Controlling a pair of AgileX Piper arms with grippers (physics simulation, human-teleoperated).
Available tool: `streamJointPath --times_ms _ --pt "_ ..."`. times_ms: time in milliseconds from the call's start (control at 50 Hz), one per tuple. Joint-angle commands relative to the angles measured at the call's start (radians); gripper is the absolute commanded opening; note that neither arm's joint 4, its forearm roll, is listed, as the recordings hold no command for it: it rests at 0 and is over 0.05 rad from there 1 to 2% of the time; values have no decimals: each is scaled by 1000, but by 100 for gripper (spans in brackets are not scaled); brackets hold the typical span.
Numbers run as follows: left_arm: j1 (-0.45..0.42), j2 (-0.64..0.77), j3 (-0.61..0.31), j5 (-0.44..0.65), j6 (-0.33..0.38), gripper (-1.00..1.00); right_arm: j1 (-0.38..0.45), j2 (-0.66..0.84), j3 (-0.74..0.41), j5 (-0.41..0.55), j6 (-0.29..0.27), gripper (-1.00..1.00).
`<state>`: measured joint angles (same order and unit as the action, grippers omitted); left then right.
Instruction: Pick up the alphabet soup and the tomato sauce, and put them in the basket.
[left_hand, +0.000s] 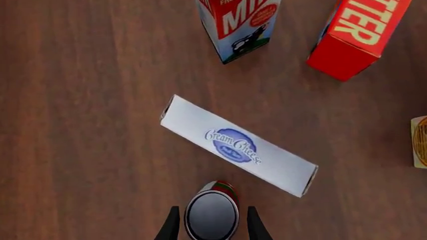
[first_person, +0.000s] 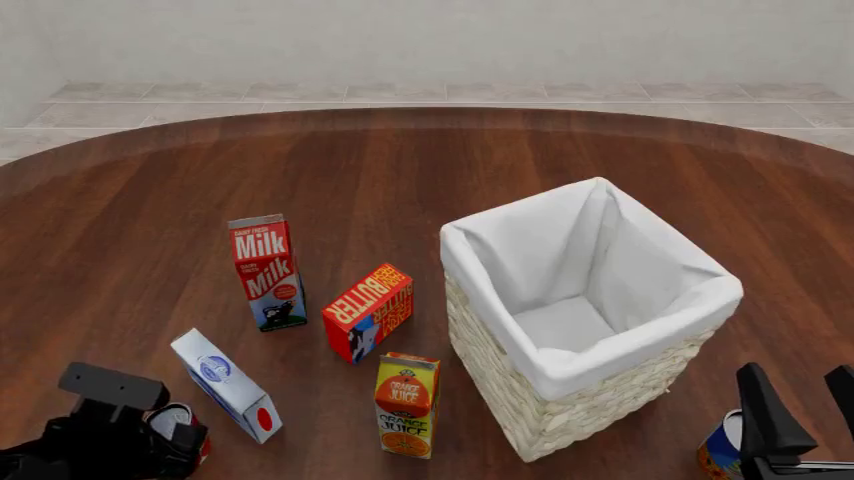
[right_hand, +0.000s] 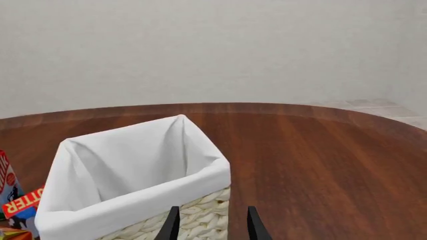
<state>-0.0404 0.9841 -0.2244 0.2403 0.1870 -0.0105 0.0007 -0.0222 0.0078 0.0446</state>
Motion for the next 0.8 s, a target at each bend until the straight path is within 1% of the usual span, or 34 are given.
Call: streamJointPath --times_ms 20,280,340,360,400,420,460,480,500,520,540,560,600,720,800 --pt "2 27 16 -36 -2 100 -1 0 0 0 -1 100" --pt "1 39 24 -52 -3 100 -2 0 6 -5 0 100" --pt "-9 28 24 -45 -15 100 -2 0 7 -6 0 100" --pt "-18 15 28 -40 -7 100 -2 0 7 -6 -1 100" --pt "-40 -2 32 -27 -27 100 -2 0 7 -6 -1 100" --pt "-69 -32 32 -6 -52 -100 -3 0 7 -6 -1 100" --pt "-50 -41 28 -2 -17 -100 -3 0 6 -5 -1 100" --pt "-62 -55 31 8 -12 -100 -3 0 6 -5 -1 100" --pt "-35 -65 30 11 35 -100 -3 0 6 -5 -1 100" --pt "-49 -64 36 12 37 -100 -3 0 5 -5 -1 100" --pt "-65 -69 32 23 0 -100 -3 0 5 -5 -1 100" --pt "-49 -65 26 20 11 -100 -3 0 5 -4 -2 100" --pt "-55 -69 26 25 3 -100 -3 0 4 -4 -2 100" --pt "-40 -64 25 23 15 -100 -3 0 3 -3 -1 100" --pt "-40 -79 18 43 21 -100 -3 0 2 -2 -1 100"
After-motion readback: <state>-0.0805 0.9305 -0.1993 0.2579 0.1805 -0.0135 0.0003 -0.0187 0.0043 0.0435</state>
